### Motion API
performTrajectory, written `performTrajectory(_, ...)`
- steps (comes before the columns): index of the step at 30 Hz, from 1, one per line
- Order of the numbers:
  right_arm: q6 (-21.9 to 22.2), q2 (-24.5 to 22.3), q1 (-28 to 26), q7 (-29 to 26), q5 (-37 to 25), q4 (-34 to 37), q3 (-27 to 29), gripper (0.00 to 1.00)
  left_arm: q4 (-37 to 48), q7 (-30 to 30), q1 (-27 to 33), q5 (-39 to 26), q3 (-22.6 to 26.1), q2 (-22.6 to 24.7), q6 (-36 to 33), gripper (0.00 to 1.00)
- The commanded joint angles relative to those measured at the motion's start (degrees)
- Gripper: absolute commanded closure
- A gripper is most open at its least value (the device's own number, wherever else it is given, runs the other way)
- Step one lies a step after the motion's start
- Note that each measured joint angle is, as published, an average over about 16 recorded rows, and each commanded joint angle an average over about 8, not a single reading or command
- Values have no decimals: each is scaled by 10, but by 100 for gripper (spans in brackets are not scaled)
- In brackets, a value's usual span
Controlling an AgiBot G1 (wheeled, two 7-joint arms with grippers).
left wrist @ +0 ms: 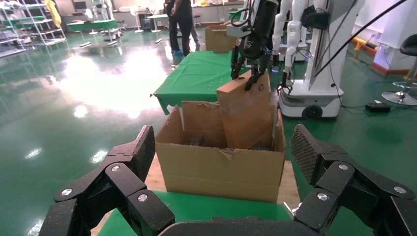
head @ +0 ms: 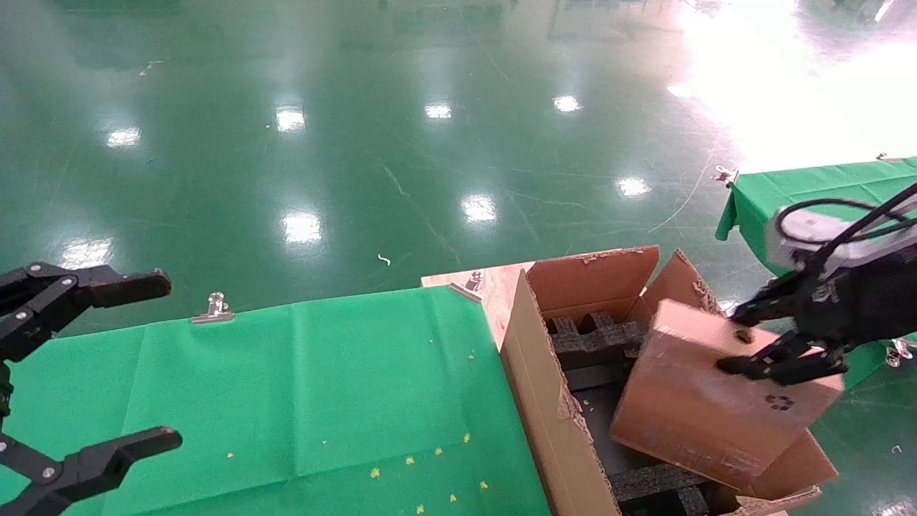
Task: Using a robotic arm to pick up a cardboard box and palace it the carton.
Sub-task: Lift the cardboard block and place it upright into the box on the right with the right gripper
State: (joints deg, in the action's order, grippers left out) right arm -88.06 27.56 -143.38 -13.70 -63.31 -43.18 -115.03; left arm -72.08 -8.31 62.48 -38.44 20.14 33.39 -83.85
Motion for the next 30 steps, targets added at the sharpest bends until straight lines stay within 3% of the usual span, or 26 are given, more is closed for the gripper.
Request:
performTrajectory(1,8,-2,-2,-28,-9,4,-17,100,0,0,0,0,0,0,0,0)
performTrajectory(13,170,-79,-1,-304,-73,-138,-41,100,0,0,0,0,0,0,0,0)
performTrajectory(23,278,-149,-9,-544,-177,-280,-63,100,0,0,0,0,0,0,0,0)
performTrajectory(30,306,-173,-13,-620,-225,-337,-70,100,0,0,0,0,0,0,0,0)
